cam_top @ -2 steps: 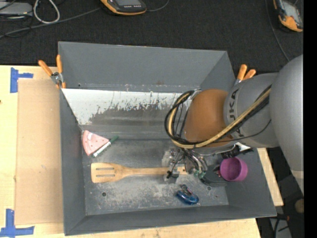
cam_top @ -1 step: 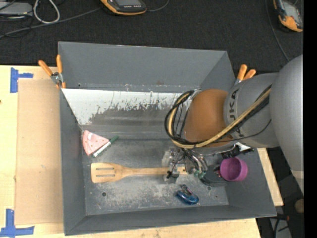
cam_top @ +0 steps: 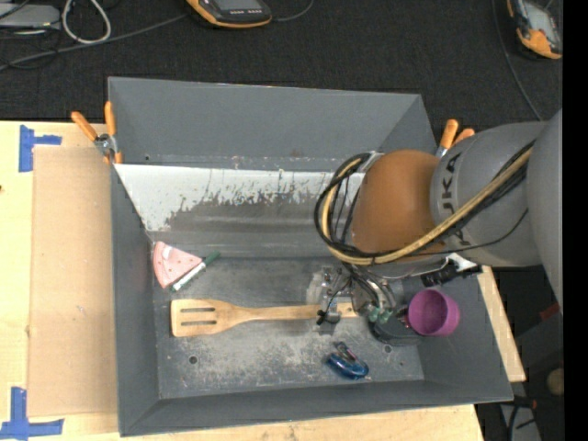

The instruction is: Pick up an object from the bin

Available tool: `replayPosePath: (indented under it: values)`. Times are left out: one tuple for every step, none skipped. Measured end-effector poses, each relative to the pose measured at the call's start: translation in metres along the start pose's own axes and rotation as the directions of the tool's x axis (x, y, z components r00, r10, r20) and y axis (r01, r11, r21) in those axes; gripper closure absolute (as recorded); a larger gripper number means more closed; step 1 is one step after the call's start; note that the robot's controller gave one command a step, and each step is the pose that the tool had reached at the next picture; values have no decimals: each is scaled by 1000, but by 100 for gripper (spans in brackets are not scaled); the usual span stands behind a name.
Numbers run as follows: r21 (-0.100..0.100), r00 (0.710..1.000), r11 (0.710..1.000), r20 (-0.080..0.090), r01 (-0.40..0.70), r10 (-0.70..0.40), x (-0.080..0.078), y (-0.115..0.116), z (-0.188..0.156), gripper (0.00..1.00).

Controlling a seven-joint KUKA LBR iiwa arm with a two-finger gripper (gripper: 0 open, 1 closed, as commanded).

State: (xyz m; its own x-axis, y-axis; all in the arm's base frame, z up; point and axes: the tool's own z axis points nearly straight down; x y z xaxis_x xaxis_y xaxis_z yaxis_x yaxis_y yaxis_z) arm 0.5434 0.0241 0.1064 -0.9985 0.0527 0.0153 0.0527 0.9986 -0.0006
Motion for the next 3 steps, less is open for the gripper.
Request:
replayPosePath:
  values:
    - [-1, 1000, 1000, 8, 0, 0, -2, 0, -45, 100]
    - [-1, 1000, 1000, 11, 2, -2, -2, 0, -71, 100]
    - [-2, 1000, 1000, 9, 3, -3, -1, 0, -96, 100]
